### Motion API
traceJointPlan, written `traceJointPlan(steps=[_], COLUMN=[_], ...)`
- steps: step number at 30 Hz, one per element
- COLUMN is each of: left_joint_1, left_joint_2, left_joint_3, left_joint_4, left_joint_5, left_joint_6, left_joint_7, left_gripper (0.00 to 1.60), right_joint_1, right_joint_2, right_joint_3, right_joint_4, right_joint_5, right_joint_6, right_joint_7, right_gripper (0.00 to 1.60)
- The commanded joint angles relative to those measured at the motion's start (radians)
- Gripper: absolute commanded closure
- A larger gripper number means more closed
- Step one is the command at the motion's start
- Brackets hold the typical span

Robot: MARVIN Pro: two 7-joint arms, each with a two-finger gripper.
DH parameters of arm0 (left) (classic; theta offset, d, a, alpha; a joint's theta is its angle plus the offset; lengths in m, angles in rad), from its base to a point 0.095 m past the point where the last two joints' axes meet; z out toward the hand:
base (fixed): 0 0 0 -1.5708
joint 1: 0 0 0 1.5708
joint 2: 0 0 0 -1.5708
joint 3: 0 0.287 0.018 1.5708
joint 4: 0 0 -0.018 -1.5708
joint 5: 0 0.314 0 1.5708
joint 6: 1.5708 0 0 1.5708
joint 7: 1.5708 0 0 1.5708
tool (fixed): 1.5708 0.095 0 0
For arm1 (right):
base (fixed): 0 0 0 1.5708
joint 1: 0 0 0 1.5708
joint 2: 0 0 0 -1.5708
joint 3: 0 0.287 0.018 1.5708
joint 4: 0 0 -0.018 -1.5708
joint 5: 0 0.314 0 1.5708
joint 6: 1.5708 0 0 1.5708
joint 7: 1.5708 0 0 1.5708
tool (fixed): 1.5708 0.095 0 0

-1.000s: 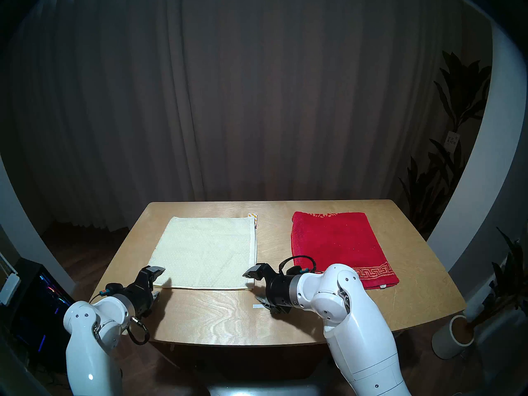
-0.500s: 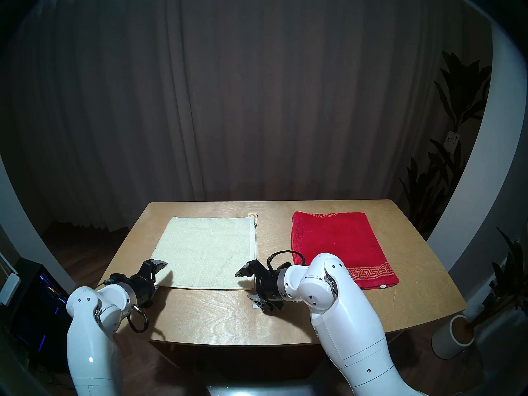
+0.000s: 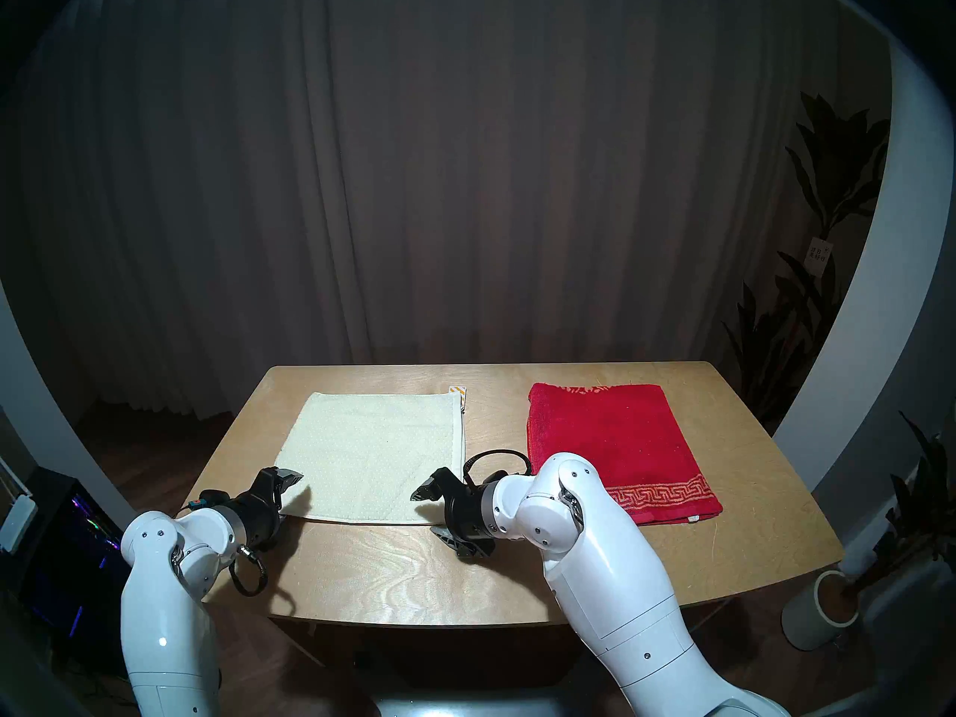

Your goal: Fold each towel twice and stack them on table

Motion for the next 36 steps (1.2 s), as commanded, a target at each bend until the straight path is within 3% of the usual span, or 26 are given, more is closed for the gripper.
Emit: traceJointPlan(steps=[1, 4, 8, 14, 19, 20, 21, 22, 23, 24, 25, 26, 27, 28, 36], left_joint_1=[0.013, 0.012, 0.011, 0.01, 0.008, 0.008, 0.007, 0.005, 0.004, 0.003, 0.001, 0.0, 0.0, 0.0, 0.0], left_joint_2=[-0.004, -0.003, -0.005, -0.007, -0.01, -0.011, -0.011, -0.011, -0.012, -0.012, -0.012, -0.012, -0.014, -0.013, -0.025], left_joint_3=[0.005, 0.009, 0.013, 0.024, 0.031, 0.032, 0.034, 0.036, 0.037, 0.038, 0.041, 0.042, 0.042, 0.045, 0.061], left_joint_4=[0.068, 0.076, 0.08, 0.088, 0.092, 0.093, 0.095, 0.097, 0.099, 0.101, 0.102, 0.102, 0.102, 0.101, 0.08], left_joint_5=[0.012, 0.014, 0.015, 0.019, 0.023, 0.023, 0.024, 0.025, 0.026, 0.027, 0.029, 0.031, 0.031, 0.034, 0.038], left_joint_6=[-0.005, -0.005, -0.004, -0.002, -0.002, -0.003, -0.003, -0.004, -0.004, -0.004, -0.004, -0.005, -0.005, -0.005, -0.002], left_joint_7=[0.005, 0.0, -0.004, -0.009, -0.012, -0.013, -0.015, -0.015, -0.016, -0.017, -0.017, -0.017, -0.017, -0.016, -0.004], left_gripper=[0.0, 0.0, 0.08, 0.0, 0.04, 0.29, 0.33, 0.5, 0.5, 0.93, 1.0, 1.24, 1.48, 1.6, 1.6], right_joint_1=[-0.005, -0.001, 0.006, 0.019, 0.033, 0.034, 0.035, 0.036, 0.036, 0.036, 0.035, 0.034, 0.032, 0.03, -0.005], right_joint_2=[-0.002, -0.002, -0.005, -0.009, -0.007, -0.006, -0.006, -0.006, -0.005, -0.005, -0.002, 0.001, 0.006, 0.01, 0.071], right_joint_3=[-0.021, -0.023, -0.021, -0.012, -0.012, -0.012, -0.014, -0.014, -0.014, -0.014, -0.014, -0.013, -0.01, -0.007, 0.032], right_joint_4=[0.066, 0.086, 0.104, 0.12, 0.147, 0.152, 0.155, 0.157, 0.158, 0.157, 0.155, 0.149, 0.141, 0.136, 0.049], right_joint_5=[-0.039, -0.052, -0.067, -0.078, -0.094, -0.096, -0.099, -0.099, -0.1, -0.1, -0.1, -0.1, -0.098, -0.096, -0.064], right_joint_6=[-0.019, -0.028, -0.047, -0.071, -0.084, -0.085, -0.088, -0.089, -0.091, -0.092, -0.093, -0.093, -0.092, -0.091, -0.068], right_joint_7=[0.014, 0.031, 0.05, 0.069, 0.09, 0.093, 0.095, 0.096, 0.098, 0.099, 0.101, 0.102, 0.106, 0.108, 0.1], right_gripper=[0.53, 0.71, 0.8, 0.82, 0.84, 0.85, 0.87, 0.92, 0.92, 1.09, 1.19, 1.49, 1.6, 1.6, 1.6])
